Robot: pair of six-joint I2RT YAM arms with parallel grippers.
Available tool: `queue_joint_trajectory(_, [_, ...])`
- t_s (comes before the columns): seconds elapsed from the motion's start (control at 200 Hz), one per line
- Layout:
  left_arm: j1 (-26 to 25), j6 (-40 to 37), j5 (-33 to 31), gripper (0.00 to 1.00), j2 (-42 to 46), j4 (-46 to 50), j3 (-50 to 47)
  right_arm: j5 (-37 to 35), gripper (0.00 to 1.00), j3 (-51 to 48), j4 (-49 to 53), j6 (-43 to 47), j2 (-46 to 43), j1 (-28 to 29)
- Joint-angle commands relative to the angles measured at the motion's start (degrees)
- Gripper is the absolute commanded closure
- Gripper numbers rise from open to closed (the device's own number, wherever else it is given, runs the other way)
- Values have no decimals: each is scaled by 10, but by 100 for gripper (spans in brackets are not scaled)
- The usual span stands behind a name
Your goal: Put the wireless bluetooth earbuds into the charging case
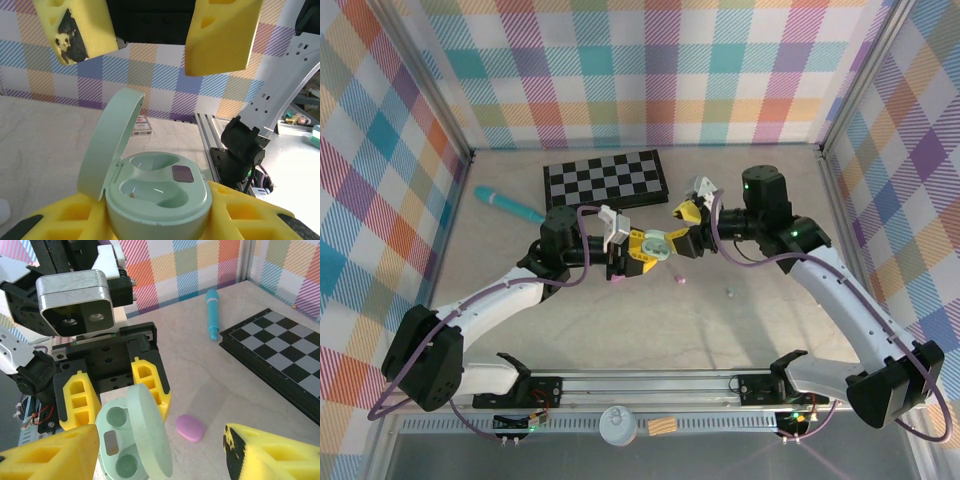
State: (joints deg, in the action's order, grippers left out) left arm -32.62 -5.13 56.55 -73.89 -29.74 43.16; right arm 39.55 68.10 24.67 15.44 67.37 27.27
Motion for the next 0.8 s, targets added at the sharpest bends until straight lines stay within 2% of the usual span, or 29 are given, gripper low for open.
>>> queue_joint_trajectory(0.0, [-6,9,22,61,-5,-36,8,38,35,1,22,9,3,-3])
queue_joint_trajectory(0.085, [-6,13,21,61,-7,-38,10,64,36,2,31,25,9,1])
queue_joint_trajectory(0.215, [-5,24,27,61,-6,-48,11,37,43,-1,22,27,21,2])
queue_joint_trajectory(0.37, [-5,35,30,61,-5,-56,13,48,57,5,21,42,44,2])
queue_joint_trajectory(0.645, [-6,35,28,61,-5,-57,16,65,92,9,30,67,49,3])
queue_joint_trajectory(0.795, [-6,35,26,60,-9,-59,15,56,97,6,27,69,38,3])
